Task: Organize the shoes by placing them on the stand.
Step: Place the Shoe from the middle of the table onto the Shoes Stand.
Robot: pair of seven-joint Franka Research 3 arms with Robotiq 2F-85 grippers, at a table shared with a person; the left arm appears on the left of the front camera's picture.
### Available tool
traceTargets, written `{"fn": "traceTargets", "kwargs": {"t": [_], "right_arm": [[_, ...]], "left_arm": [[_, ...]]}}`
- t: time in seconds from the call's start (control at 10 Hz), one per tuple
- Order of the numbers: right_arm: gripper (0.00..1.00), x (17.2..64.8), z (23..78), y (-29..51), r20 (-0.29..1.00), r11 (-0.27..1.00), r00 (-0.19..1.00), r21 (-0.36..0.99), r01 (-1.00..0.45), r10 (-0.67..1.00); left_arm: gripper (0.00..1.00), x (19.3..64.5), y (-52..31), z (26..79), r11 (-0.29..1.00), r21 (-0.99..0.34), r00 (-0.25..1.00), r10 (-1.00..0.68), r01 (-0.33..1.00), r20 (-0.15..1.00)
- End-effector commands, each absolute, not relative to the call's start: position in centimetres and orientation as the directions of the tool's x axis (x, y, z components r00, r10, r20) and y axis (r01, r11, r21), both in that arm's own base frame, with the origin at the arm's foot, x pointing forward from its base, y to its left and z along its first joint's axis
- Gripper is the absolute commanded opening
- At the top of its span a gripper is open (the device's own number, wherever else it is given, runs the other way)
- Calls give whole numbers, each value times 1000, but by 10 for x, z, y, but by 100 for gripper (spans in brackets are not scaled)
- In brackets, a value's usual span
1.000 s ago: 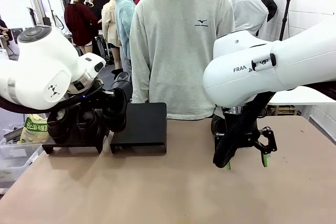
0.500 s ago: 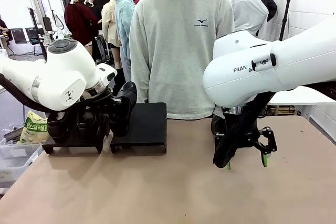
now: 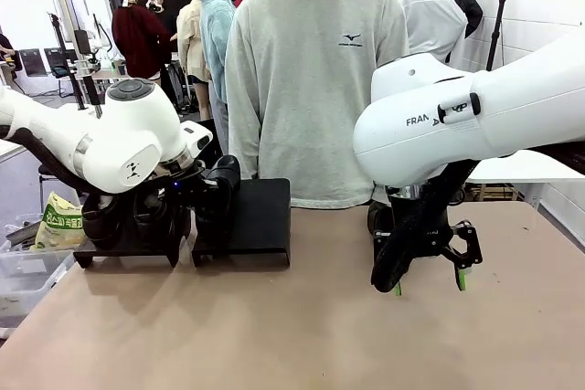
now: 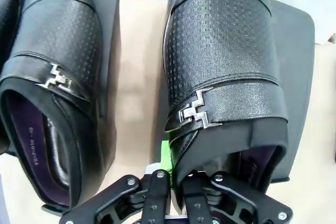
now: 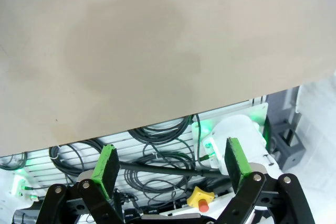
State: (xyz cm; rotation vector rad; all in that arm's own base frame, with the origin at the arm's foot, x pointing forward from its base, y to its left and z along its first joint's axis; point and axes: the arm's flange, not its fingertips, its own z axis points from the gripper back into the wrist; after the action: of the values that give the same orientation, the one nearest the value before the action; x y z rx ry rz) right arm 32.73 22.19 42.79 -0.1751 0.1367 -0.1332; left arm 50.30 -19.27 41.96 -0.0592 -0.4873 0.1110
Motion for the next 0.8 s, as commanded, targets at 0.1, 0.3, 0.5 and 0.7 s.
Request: {"fn": "traceTargets", "kwargs": {"t": [0.1,0.3,0.5,0.7], "right_arm": [[100,329,429,223,-126,972,980,-198,126,-153],[100,329,429,223,-126,972,980,-198,126,-153],[100,329,429,223,-126,972,980,-198,126,-153],[100,329,429,223,-126,972,980,-198,126,-153]], "left_arm": [[0,511,-202,419,990,-90,866,141,-111,479],[0,512,-202,418,989,-94,869,144,-112,474],[12,510,-203,417,985,-107,877,170,-135,450],[51,511,-202,420,985,-104,881,172,-140,441]]}}
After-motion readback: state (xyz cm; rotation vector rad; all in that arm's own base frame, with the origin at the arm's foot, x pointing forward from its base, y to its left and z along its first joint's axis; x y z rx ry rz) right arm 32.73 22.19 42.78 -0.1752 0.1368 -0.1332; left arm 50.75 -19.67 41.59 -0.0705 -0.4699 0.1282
